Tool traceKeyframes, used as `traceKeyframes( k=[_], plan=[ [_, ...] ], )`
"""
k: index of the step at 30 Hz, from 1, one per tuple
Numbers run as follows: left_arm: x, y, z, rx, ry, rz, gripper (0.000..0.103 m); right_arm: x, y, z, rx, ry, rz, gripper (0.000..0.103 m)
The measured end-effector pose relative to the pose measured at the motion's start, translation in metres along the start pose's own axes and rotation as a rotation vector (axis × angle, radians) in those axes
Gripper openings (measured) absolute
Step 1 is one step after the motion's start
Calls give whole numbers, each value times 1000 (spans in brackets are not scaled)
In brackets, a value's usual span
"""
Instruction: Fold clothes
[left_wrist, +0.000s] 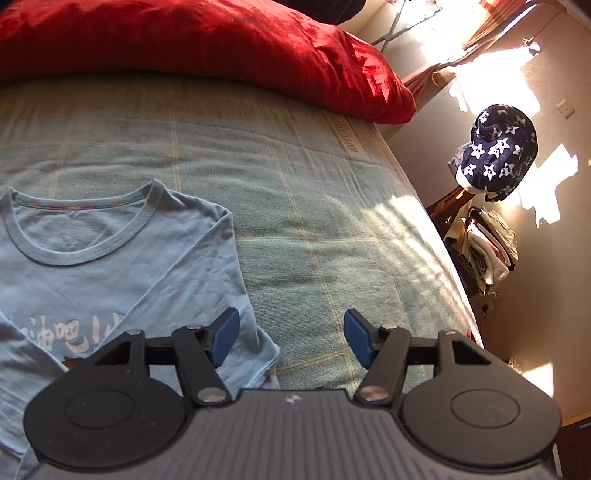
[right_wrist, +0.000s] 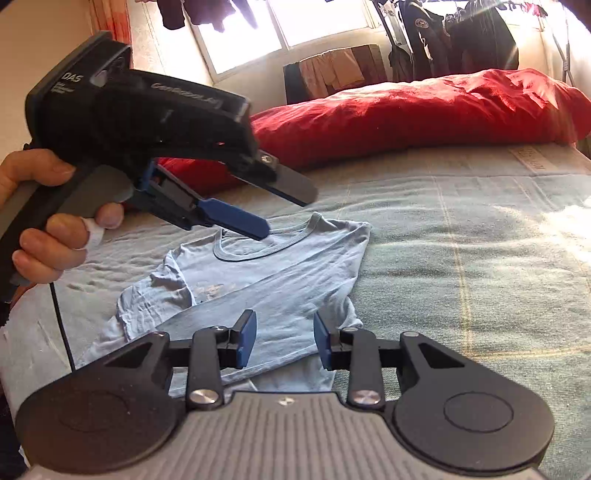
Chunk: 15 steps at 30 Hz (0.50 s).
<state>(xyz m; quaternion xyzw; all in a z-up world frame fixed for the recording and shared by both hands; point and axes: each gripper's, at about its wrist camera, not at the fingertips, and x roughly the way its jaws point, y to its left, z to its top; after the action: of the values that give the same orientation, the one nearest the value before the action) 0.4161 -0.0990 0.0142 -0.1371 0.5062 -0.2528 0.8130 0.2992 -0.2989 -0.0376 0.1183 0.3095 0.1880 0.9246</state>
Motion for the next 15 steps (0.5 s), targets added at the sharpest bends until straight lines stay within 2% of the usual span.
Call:
traceKeyframes(
  k=[3, 7, 13, 15],
  plan=[
    [-57, 7, -24, -7, -59, 62, 65, -22, 19, -6, 0, -20, 23, 45],
    [-97, 36, -75, -53, -80, 110, 69, -46, 48, -26, 10, -9, 38, 47],
    [-82, 99, -149, -175, -12, 165, 69, -69, 78, -65, 56, 28, 8, 49],
    [-75, 113, -161, -206, 5, 194, 68, -76, 83, -76, 68, 37, -6, 49]
  ],
)
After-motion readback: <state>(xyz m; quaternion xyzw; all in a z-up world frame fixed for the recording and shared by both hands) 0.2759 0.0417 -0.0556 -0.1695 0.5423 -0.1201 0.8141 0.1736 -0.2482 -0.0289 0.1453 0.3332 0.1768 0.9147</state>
